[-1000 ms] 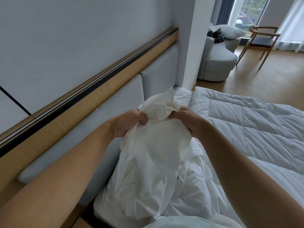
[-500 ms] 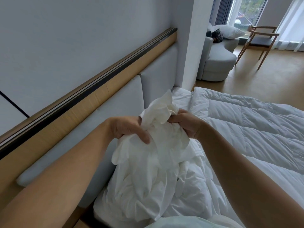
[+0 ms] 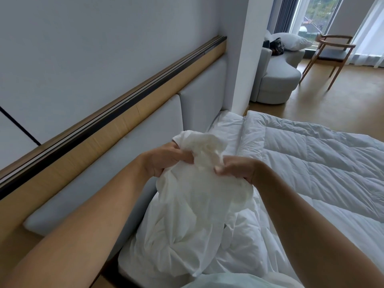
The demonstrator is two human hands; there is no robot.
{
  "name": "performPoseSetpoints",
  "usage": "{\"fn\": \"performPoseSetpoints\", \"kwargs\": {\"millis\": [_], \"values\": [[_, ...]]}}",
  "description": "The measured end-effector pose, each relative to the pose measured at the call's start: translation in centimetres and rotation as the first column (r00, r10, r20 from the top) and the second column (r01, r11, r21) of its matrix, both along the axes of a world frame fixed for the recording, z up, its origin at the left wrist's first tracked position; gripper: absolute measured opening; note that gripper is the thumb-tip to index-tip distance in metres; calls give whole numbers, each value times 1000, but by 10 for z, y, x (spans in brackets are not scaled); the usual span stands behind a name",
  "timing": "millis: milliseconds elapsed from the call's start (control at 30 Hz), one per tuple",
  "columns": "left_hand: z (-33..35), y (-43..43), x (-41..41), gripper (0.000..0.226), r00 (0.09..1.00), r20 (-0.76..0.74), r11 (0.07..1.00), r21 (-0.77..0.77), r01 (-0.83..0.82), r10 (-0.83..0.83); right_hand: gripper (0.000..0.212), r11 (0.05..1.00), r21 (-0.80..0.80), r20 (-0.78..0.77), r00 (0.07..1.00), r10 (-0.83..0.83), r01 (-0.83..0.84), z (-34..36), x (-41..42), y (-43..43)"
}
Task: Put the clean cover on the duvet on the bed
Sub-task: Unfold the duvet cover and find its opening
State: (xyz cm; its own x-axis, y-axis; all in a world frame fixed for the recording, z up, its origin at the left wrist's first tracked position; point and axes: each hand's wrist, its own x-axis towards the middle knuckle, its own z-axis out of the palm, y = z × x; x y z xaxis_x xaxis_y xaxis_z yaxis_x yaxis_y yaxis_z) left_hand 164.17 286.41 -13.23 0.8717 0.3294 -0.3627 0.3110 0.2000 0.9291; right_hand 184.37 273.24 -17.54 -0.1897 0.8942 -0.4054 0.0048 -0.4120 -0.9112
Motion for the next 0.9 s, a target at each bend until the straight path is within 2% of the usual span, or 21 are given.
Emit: {"fn": "performPoseSetpoints", "kwargs": {"millis": [33,67,100,233,300,367,467,567,667,733,833,900], "values": [[0,0,1,32,1000,21,1000,17,-2,1,14,990,-70,101,986,132,-126,2,-3,-2],[0,1,1,34,1000,22,999,38,4,-5,23,976,-127,167,966,198,-178,4,-5,-3],[0,3,0,38,1000,9,998,56,16,-17,30,976,-144,189,963,190,-164,6,-6,-3],[4,11,-11,59,978,-155,984,81,156,-142,26,997,27,-87,994,-67,70,9,-1,0],[6,5,-12,51,926,-280,952,95,290,-254,22,983,74,-171,974,-151,165,8,-1,2],[5,-2,-11,44,892,-335,924,122,362,-305,20,970,115,-234,955,-181,213,5,-3,5],[3,-8,-10,42,933,-228,945,111,308,-277,26,943,135,-296,921,-254,304,1,-7,7],[-3,-3,-12,47,983,-137,991,25,130,-126,34,915,152,-242,912,-332,374,1,-5,7],[-4,1,-13,29,996,-79,999,12,42,-41,33,945,166,-64,959,-276,283,6,0,3],[-2,2,-11,21,999,-33,998,60,-3,5,35,989,110,56,992,-110,104,12,2,-2],[-1,-2,-4,25,997,0,987,144,-77,78,51,987,-22,210,965,160,-159,19,-6,-2],[1,-3,-1,33,996,15,976,199,-92,91,55,990,-21,222,964,144,-143,21,-8,0]]}}
